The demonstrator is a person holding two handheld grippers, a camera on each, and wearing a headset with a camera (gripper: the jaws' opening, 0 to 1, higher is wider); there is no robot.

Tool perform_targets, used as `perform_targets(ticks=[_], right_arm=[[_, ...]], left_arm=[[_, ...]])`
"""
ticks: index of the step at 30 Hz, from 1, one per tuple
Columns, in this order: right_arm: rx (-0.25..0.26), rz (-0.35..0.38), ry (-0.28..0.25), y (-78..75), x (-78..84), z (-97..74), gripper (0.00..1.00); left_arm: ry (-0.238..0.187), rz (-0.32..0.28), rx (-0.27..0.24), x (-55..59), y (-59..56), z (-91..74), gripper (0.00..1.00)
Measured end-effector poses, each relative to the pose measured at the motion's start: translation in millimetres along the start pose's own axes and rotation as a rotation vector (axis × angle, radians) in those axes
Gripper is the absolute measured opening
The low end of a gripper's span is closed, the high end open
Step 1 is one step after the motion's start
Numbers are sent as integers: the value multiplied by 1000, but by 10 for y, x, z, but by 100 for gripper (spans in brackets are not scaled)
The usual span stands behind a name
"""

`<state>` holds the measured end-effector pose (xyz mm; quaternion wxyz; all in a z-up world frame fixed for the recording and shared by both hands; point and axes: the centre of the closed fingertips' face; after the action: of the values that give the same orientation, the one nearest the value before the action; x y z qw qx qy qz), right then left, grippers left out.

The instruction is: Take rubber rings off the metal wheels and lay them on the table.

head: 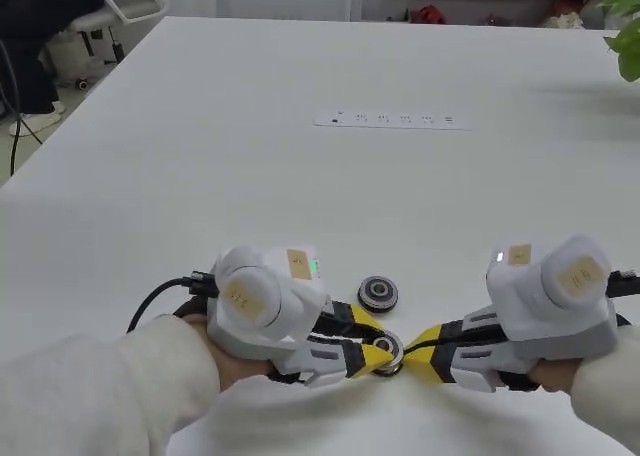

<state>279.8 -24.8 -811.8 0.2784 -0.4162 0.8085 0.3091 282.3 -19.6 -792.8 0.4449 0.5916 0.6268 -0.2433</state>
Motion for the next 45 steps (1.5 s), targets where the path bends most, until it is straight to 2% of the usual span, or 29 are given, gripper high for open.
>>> perform_targets(ticks=[2, 8, 12, 30, 45], right_arm=[[1, 36, 2, -5, 3, -2, 0], [10, 77, 20, -21, -2, -10, 0], [2, 130, 9, -45, -18, -45, 0], [-17, 241, -5, -15, -57, -100, 0], [-21, 288, -4, -1, -55, -128, 0]], left_arm=[[-1, 1, 0, -2, 1, -1, 15], [-6, 2, -1, -5, 4, 0, 15], [-9, -7, -3, -9, 8, -1, 15], [-11, -2, 1, -10, -8, -3, 15], [-11, 4, 9, -10, -25, -6, 14]])
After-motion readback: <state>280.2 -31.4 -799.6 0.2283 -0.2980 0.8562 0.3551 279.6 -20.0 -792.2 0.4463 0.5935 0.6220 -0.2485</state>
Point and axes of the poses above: the centre of the closed fingertips' face, and the gripper's own axes: z roughly forward along the fingers, y roughly to its left, x roughly out of its underside, and after that the axes turned 11 degrees about z, right-handed
